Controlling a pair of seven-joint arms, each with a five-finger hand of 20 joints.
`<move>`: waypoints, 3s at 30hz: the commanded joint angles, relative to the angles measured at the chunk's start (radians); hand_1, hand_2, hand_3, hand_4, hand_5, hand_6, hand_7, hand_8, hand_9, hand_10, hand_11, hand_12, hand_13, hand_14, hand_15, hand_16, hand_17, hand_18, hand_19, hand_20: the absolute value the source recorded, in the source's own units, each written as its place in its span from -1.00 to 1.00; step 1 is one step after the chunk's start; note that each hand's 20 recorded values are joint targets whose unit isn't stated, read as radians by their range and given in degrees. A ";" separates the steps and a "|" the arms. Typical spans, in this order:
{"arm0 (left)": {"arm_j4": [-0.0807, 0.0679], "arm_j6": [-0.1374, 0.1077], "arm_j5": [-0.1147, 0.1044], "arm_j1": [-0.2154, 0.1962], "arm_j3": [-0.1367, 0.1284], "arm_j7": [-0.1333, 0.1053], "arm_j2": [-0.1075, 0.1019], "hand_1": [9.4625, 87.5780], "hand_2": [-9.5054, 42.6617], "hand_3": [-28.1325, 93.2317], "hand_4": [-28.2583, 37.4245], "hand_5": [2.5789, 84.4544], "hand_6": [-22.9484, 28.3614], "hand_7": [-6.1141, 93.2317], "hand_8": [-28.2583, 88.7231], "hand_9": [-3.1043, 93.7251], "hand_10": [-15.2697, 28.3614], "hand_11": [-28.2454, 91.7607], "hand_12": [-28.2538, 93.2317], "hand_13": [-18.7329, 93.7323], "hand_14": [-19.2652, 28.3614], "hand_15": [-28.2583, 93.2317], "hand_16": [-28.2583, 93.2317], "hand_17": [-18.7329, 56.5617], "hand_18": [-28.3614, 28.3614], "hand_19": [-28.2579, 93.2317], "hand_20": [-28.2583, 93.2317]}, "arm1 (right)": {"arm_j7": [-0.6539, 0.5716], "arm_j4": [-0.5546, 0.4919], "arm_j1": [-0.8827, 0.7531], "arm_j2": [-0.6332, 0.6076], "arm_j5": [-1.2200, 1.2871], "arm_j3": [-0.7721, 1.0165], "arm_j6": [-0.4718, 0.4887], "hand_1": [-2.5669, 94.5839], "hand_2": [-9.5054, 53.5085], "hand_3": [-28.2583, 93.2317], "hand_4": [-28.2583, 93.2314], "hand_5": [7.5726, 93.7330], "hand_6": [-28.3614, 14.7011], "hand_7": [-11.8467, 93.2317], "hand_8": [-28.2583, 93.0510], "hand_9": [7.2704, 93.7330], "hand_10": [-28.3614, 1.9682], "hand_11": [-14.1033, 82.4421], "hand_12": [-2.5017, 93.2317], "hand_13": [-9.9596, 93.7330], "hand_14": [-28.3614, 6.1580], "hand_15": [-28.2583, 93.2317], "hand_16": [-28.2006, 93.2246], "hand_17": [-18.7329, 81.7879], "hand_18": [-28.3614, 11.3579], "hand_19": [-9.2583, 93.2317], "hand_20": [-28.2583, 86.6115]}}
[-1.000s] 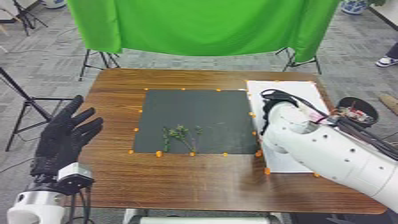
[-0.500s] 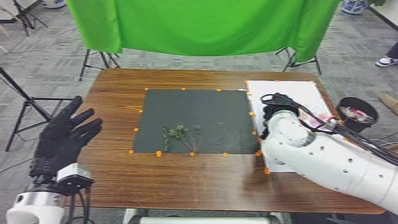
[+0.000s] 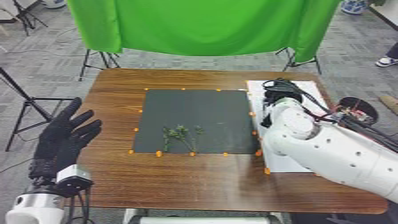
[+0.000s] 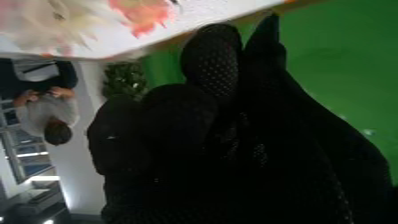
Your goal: Arrange flowers
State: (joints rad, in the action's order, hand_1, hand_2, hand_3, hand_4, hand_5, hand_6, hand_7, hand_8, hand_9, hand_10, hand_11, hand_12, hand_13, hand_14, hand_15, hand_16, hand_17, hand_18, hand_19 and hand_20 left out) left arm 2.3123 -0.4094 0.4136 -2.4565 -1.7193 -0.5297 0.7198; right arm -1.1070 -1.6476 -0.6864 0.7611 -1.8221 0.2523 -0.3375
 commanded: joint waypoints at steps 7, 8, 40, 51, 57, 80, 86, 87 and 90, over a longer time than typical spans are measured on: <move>0.006 0.002 0.017 0.002 0.000 0.023 0.018 -0.47 -0.32 0.49 -0.77 -0.29 0.18 -0.72 -0.65 -0.40 0.54 -0.13 -0.36 -0.34 0.94 0.37 -0.74 -0.70 0.96 0.36 -0.54 | -0.045 -0.014 -0.025 0.019 0.067 0.097 0.150 -0.27 -0.71 0.72 -0.91 0.45 -0.16 -0.38 -0.65 0.63 -0.30 -0.02 -0.58 0.64 -0.14 0.43 -0.33 0.45 -0.37 1.00 -0.60; 0.006 0.001 0.017 0.001 -0.001 0.020 0.016 -0.47 -0.32 0.49 -0.77 -0.29 0.18 -0.72 -0.65 -0.40 0.54 -0.13 -0.36 -0.34 0.94 0.37 -0.74 -0.70 0.96 0.36 -0.54 | -0.046 -0.010 -0.037 0.021 0.075 0.110 0.167 -0.30 -0.71 0.71 -0.91 0.42 -0.19 -0.41 -0.67 0.61 -0.35 -0.07 -0.59 0.62 -0.18 0.42 -0.33 0.45 -0.37 1.00 -0.68; -0.016 0.049 0.067 0.087 0.008 0.111 0.057 -0.47 -0.31 0.49 -0.77 -0.29 0.18 -0.72 -0.65 -0.40 0.53 -0.13 -0.36 -0.34 0.94 0.37 -0.74 -0.70 0.96 0.36 -0.54 | -0.032 0.103 -0.097 0.096 0.172 0.092 0.352 -0.33 -0.77 0.61 -0.91 0.12 -0.33 -0.56 -0.66 0.23 -0.69 -0.18 -0.61 0.38 -0.34 0.52 -0.36 0.33 -0.47 1.00 -0.91; -0.024 0.055 0.066 0.111 0.013 0.117 0.047 -0.47 -0.30 0.48 -0.77 -0.29 0.18 -0.72 -0.65 -0.40 0.53 -0.13 -0.36 -0.34 0.94 0.37 -0.74 -0.70 0.96 0.36 -0.54 | -0.032 0.110 -0.112 0.070 0.105 0.005 0.278 -0.02 -0.99 0.67 -0.97 0.32 0.02 -0.33 -0.64 0.48 -0.16 -0.05 -0.59 0.55 -0.02 0.46 -0.34 0.35 -0.37 1.00 -0.82; -0.025 0.063 0.075 0.119 0.009 0.131 0.055 -0.47 -0.30 0.48 -0.78 -0.29 0.18 -0.72 -0.65 -0.40 0.53 -0.13 -0.36 -0.34 0.94 0.37 -0.74 -0.70 0.96 0.36 -0.54 | -0.016 0.117 -0.107 0.063 0.067 -0.037 0.214 0.17 -1.00 0.57 -1.00 0.46 0.15 -0.23 -0.43 0.75 0.18 -0.29 -0.33 0.63 0.18 0.42 -0.29 0.37 -0.31 1.00 -0.73; -0.012 0.039 0.051 0.069 0.001 0.103 0.048 -0.48 -0.27 0.48 -0.79 -0.29 0.18 -0.71 -0.65 -0.40 0.54 -0.13 -0.36 -0.34 0.93 0.37 -0.74 -0.70 0.96 0.36 -0.54 | 0.063 0.079 -0.116 0.023 0.111 0.029 0.145 0.08 -0.45 0.72 -1.00 0.16 0.18 0.38 -0.26 0.52 0.27 0.39 -0.40 0.57 0.19 0.69 -0.24 0.28 -0.37 1.00 -0.05; -0.004 0.022 0.031 0.041 -0.004 0.073 0.034 -0.48 -0.27 0.48 -0.80 -0.29 0.18 -0.71 -0.65 -0.40 0.53 -0.13 -0.36 -0.34 0.94 0.37 -0.74 -0.70 0.96 0.36 -0.55 | 0.075 0.059 -0.063 0.021 0.091 0.011 0.113 0.07 -0.46 0.73 -1.00 0.14 0.14 0.43 -0.27 0.52 0.27 0.42 -0.41 0.58 0.20 0.70 -0.23 0.28 -0.39 1.00 0.01; 0.000 0.016 0.025 0.030 -0.006 0.059 0.027 -0.49 -0.27 0.48 -0.80 -0.29 0.18 -0.71 -0.65 -0.40 0.54 -0.13 -0.36 -0.34 0.94 0.37 -0.74 -0.70 0.96 0.36 -0.55 | 0.083 0.061 -0.049 0.025 0.085 0.004 0.109 0.07 -0.46 0.74 -1.00 0.14 0.14 0.43 -0.27 0.52 0.27 0.42 -0.41 0.59 0.20 0.70 -0.23 0.28 -0.39 1.00 0.01; 0.002 0.000 -0.005 0.014 0.001 0.018 -0.003 -0.48 -0.27 0.48 -0.80 -0.29 0.19 -0.71 -0.65 -0.40 0.53 -0.13 -0.36 -0.34 0.93 0.37 -0.74 -0.70 0.96 0.36 -0.55 | 0.092 0.056 -0.006 0.031 0.086 -0.010 0.097 0.07 -0.47 0.74 -1.00 0.14 0.13 0.44 -0.27 0.53 0.26 0.43 -0.41 0.59 0.20 0.70 -0.23 0.29 -0.40 1.00 0.02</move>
State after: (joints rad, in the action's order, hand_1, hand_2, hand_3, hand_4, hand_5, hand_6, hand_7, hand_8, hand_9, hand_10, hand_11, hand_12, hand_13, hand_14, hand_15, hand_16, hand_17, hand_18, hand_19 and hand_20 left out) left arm 2.2995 -0.3760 0.4518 -2.3984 -1.7166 -0.4529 0.7549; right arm -1.0426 -1.5740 -0.7528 0.7776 -1.7252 0.2746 -0.2181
